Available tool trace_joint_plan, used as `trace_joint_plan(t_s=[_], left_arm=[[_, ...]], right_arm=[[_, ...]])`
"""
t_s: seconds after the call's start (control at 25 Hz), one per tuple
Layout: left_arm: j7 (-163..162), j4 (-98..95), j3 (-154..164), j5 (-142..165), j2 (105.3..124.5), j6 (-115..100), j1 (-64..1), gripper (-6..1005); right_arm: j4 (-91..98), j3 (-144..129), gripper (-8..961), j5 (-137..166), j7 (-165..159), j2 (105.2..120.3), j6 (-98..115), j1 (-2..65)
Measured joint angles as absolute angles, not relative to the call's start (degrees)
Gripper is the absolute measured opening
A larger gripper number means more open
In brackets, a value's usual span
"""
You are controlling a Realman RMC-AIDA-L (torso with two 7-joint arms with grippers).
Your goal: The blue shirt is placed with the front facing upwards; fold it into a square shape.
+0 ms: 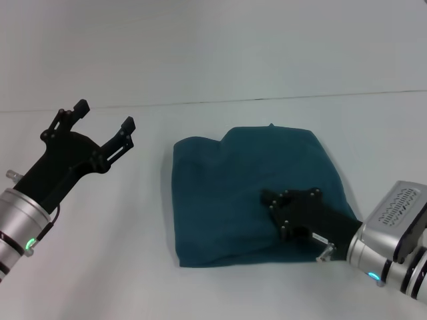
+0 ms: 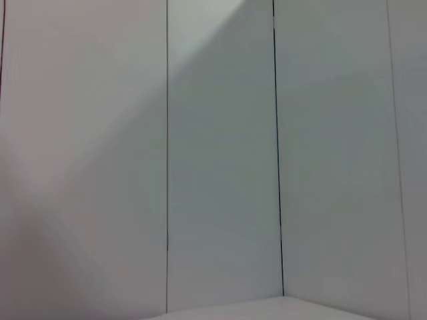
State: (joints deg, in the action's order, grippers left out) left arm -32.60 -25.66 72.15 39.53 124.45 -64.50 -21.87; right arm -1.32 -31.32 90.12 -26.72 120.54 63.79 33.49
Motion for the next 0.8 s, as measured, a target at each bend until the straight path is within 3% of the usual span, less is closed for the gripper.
trace_joint_plan(t_s=[0.6,0.8], left_arm=[[-32.43,-25.12,72.07,39.29,124.45,-64.36,-21.72,917],[-32.43,-25.13,72.06,39.19,124.45,-63.92,-21.75,918]], right_arm=[[-0.92,-11.86,5,90.07,-21.64,120.19,55.28,29.17],[-0.57,-9.90,4,90.15,-20.34,120.06,62.83,27.67]])
